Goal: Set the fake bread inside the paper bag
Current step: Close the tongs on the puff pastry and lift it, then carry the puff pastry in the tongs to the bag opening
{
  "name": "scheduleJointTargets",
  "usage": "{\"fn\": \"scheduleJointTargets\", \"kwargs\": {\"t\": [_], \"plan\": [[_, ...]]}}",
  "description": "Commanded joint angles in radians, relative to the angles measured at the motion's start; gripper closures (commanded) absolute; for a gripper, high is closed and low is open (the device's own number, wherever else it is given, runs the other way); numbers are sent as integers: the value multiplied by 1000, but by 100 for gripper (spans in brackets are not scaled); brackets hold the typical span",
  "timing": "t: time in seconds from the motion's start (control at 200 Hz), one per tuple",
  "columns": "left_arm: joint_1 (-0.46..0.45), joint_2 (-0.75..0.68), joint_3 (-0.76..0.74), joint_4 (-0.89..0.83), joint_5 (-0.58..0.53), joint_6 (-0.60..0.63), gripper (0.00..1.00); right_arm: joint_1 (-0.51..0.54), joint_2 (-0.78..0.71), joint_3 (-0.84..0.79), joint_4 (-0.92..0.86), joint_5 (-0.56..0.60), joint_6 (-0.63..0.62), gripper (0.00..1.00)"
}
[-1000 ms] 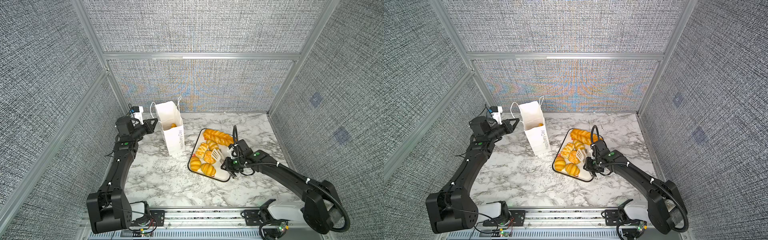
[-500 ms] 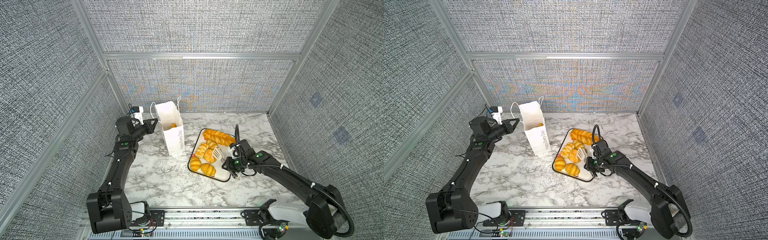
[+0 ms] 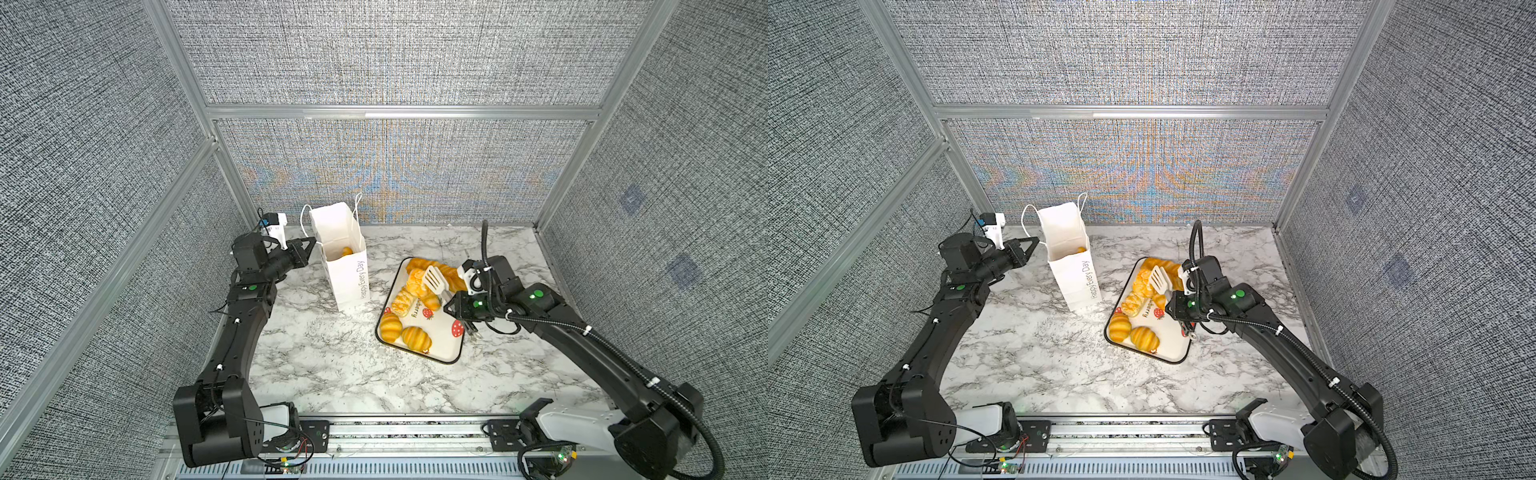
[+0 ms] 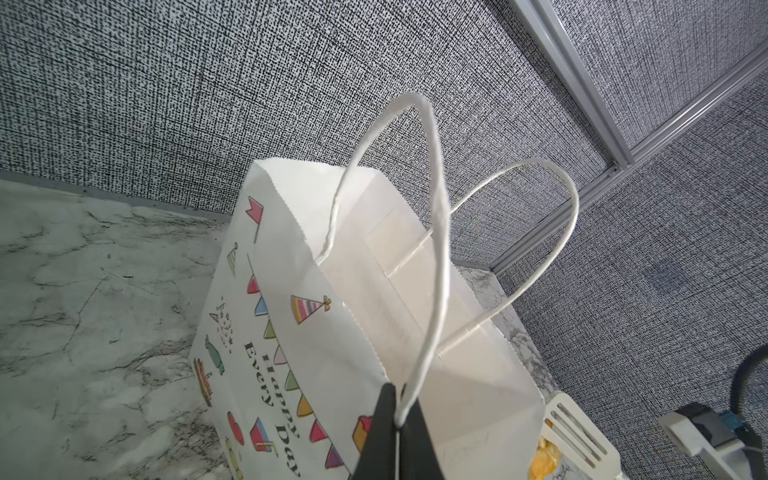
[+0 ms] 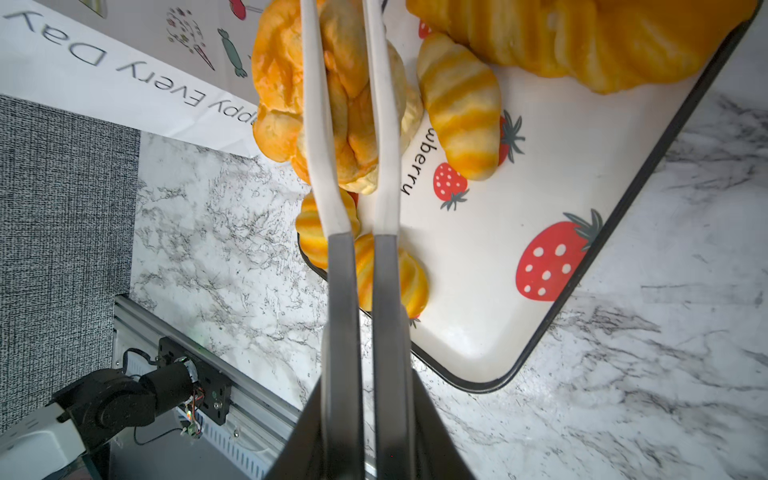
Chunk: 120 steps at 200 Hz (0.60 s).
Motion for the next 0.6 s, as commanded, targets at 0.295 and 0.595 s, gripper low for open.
{"fn": "scheduleJointTargets", "kwargs": {"t": [0.295,0.595], "plan": [[0,10,-1,30,18,-7,100,28,79,239,-13,10,-73,74],[0,5,-4,35,21,-11,100,113,185,435,1,42,-122,74]]}}
